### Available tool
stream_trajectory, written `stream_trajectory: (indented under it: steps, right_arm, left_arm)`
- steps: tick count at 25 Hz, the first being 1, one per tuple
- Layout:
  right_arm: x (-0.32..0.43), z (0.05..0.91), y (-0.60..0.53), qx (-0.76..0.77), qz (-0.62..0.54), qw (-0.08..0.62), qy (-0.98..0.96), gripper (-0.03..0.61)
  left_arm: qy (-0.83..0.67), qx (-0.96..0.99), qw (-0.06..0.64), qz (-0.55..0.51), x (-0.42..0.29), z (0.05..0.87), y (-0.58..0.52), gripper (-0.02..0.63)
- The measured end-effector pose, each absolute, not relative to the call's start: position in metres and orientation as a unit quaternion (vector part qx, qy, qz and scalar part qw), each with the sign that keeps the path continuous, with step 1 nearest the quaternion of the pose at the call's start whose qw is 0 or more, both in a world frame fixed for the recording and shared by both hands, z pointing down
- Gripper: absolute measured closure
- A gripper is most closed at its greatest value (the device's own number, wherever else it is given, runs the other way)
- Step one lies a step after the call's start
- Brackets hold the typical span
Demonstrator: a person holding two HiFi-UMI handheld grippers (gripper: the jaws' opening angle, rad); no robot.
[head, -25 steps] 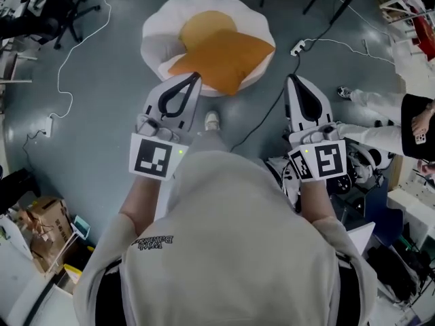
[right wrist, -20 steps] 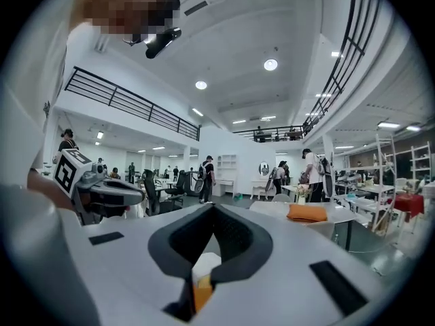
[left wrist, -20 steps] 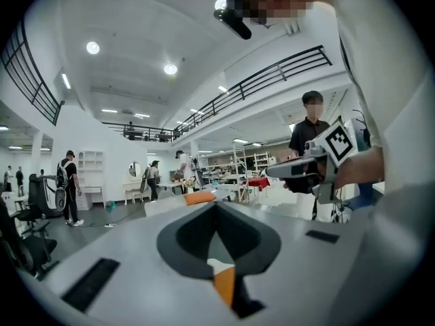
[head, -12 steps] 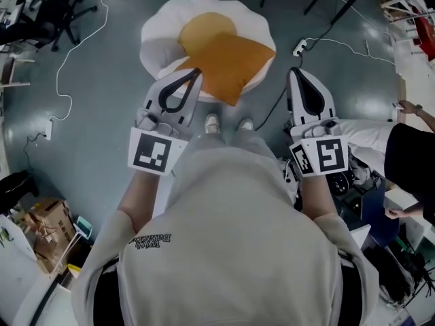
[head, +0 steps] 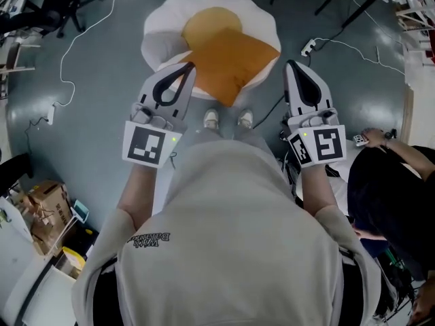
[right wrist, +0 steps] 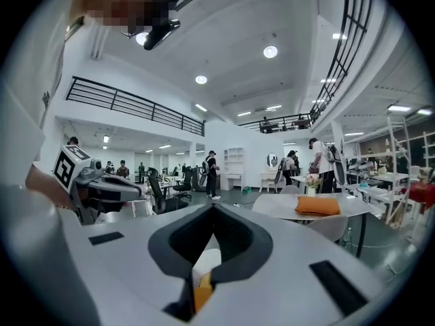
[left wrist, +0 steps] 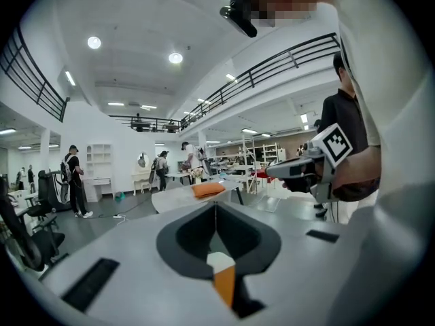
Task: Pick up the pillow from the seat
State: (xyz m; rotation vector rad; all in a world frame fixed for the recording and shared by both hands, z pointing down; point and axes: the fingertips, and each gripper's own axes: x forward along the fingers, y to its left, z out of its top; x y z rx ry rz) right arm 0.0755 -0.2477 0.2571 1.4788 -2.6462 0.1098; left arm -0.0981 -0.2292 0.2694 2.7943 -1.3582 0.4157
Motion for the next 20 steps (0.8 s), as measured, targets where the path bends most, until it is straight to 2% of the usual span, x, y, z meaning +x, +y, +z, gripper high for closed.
stream_trajectory:
  steps: [14, 16, 17, 20]
  right_arm:
    - [0.089, 0.375, -0.306, 0.513, 0.150, 0.109, -0.838, 0.567]
    - [0.090, 0.398, -0.316, 0.514, 0.173, 0.114, -0.832, 0.526]
    - [0.089, 0.411, -0.321, 0.514, 0.185, 0.118, -0.829, 0.501]
    - [0.089, 0.448, -0.331, 0.515, 0.211, 0.138, -0.819, 0.438]
  left_arm:
    - [-0.402, 0.896, 0.017, 0.187, -0.108, 0.372, -0.297, 0.601]
    - [-0.404, 0.897, 0.037, 0.177, -0.110, 0.387, -0.308, 0.601]
    - [-0.405, 0.896, 0.050, 0.174, -0.112, 0.395, -0.313, 0.589]
    - [-0.399, 0.895, 0.083, 0.185, -0.113, 0.430, -0.323, 0.488]
